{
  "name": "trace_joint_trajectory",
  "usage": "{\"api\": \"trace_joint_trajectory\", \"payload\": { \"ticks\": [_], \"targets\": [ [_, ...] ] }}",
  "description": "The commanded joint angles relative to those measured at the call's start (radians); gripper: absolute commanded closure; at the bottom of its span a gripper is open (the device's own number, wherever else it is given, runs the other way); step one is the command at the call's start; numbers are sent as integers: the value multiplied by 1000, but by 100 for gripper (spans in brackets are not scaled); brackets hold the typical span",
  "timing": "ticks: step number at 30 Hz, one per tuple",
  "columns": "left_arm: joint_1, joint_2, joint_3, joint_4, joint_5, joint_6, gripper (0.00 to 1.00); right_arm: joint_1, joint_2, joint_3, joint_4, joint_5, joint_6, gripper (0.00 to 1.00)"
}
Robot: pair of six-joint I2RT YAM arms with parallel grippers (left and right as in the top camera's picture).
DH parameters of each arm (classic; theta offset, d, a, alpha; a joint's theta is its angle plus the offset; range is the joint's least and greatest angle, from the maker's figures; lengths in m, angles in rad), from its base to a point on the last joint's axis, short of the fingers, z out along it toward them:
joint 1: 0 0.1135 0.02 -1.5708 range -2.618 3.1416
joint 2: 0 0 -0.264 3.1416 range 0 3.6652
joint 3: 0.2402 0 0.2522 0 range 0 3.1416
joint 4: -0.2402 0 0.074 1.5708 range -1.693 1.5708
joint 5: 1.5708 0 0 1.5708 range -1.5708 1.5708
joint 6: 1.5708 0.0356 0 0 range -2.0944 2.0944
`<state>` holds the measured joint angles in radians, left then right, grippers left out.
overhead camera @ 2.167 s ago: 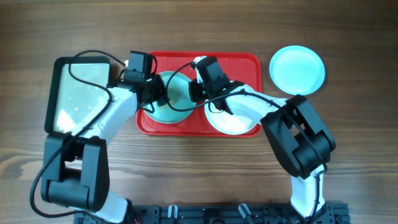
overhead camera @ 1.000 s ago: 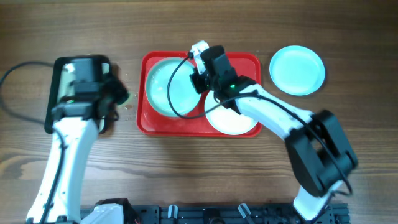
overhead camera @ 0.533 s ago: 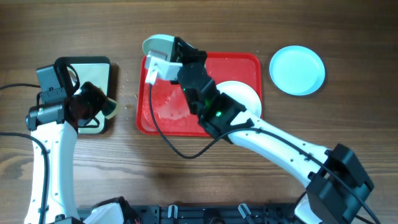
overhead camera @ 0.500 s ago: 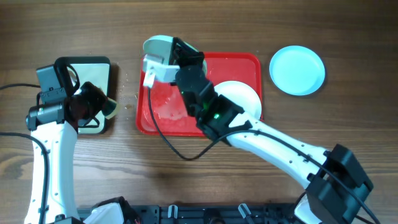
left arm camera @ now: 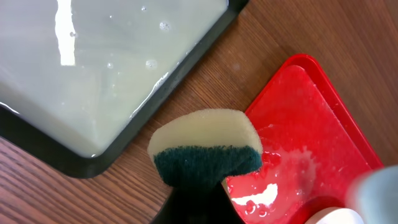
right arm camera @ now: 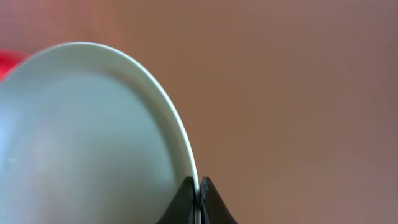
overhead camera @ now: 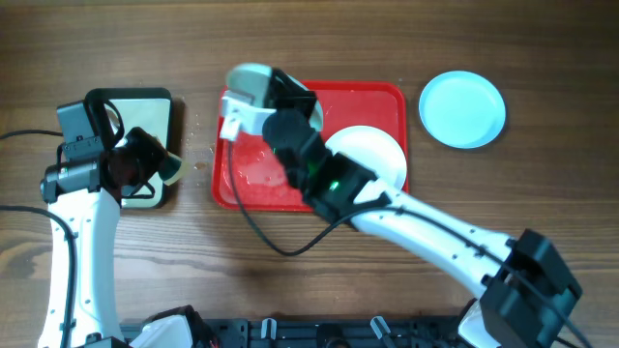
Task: Clean dirty plates on tray and stack at the side
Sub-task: 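Lift the light-blue plate with the right gripper and stack it on the first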
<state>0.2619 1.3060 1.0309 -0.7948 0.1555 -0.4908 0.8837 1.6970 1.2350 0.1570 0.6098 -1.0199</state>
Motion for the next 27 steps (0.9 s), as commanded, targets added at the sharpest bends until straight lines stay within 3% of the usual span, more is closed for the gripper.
{"api": "trace_joint_trajectory", "payload": {
  "ticks": [1, 3, 5, 9, 11, 16, 24, 25, 26, 27],
  "targets": [
    [5, 3, -5, -8, 16, 39, 96, -190, 1, -6, -172, -335, 679, 96],
    [5, 3, -5, -10, 16, 39, 96, -318, -16, -6, -227, -336, 975, 96],
    [5, 3, -5, -10, 16, 39, 96, -462, -32, -6, -274, -400, 1139, 96],
    [5, 3, -5, -11, 16, 39, 96, -828, -26, -6, -391, -712, 1395, 96],
    [5, 3, -5, -10, 16, 39, 96, -970, -15, -7, -440, -798, 1414, 96],
    [5, 3, -5, -10, 16, 39, 96, -1220, 28, -60, -505, -803, 1416, 96],
    [5, 3, -5, 0, 16, 39, 96, -1251, 82, -71, -496, -772, 1378, 96],
    [5, 3, -5, -1, 16, 39, 96, -1247, 96, -71, -489, -760, 1378, 89],
    [5, 3, -5, -2, 16, 39, 96, -1246, 105, -71, -486, -762, 1376, 67],
    [5, 3, -5, -2, 16, 39, 96, -1245, 114, -71, -483, -769, 1370, 51]
  ]
}}
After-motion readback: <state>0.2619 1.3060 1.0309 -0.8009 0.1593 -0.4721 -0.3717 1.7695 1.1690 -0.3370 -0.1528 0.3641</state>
